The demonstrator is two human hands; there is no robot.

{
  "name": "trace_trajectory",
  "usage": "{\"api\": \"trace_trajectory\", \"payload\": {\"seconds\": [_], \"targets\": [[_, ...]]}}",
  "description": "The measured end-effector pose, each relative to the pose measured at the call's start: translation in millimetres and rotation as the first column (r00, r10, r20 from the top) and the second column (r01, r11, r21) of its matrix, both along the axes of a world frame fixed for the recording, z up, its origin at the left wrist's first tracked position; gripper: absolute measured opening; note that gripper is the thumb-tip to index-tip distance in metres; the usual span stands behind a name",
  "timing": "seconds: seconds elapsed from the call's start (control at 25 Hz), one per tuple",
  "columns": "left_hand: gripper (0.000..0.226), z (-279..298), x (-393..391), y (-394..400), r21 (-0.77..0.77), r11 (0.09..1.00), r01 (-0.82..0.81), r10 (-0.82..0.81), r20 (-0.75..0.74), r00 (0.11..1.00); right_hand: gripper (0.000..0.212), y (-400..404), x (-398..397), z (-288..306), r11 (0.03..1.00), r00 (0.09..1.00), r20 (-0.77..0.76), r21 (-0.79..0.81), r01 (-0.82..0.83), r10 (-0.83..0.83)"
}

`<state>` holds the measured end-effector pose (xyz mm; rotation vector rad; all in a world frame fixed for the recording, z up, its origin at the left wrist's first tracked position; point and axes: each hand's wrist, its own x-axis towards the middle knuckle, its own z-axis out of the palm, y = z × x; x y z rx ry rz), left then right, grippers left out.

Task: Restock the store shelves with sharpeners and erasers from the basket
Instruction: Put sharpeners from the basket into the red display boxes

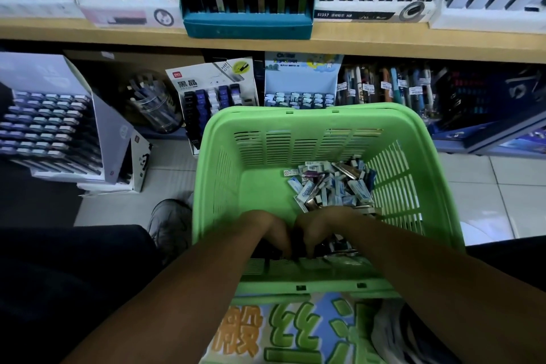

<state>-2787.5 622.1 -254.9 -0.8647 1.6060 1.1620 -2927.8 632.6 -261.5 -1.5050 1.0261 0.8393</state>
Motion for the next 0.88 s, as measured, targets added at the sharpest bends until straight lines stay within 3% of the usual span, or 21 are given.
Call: {"api": "trace_trajectory", "payload": {"seconds": [0.24,0.32,0.44,0.6,0.72,0.88], "targets": [[0.021,1,7,-8,0.05,0.98,-0.192,0.185,0.114,0.976,0.041,-6,1,11,0.998,0.997,0.064,-0.052,0.037,-0.034],[0.022,-1,8,-6,0.048,0.974,-0.223,0.218,0.095,0.971,0.041,-7,2,13,0.999,0.998,0.062,-0.045,0.023,-0.02],[0.033,-7,10,-6,-0.034,0.989,-0.144,0.144,-0.001,0.99,0.042,-8,3,17,0.997,0.996,0.078,-0.068,0.038,-0.033],[0.037,10,11,-16,-0.186,0.971,-0.149,0.125,-0.139,0.982,0.045,-19,1,21,0.963,0.973,0.105,-0.154,0.22,-0.205],[0.035,44,14,-35,-0.13,0.927,-0.351,0.333,-0.145,0.932,0.041,-33,-8,43,0.888,0.905,0.168,-0.191,0.418,-0.39],[0.035,106,19,-51,-0.034,0.811,-0.584,0.562,-0.231,0.794,0.036,-44,-32,100,0.705,0.693,0.29,-0.078,0.704,-0.66]]}}
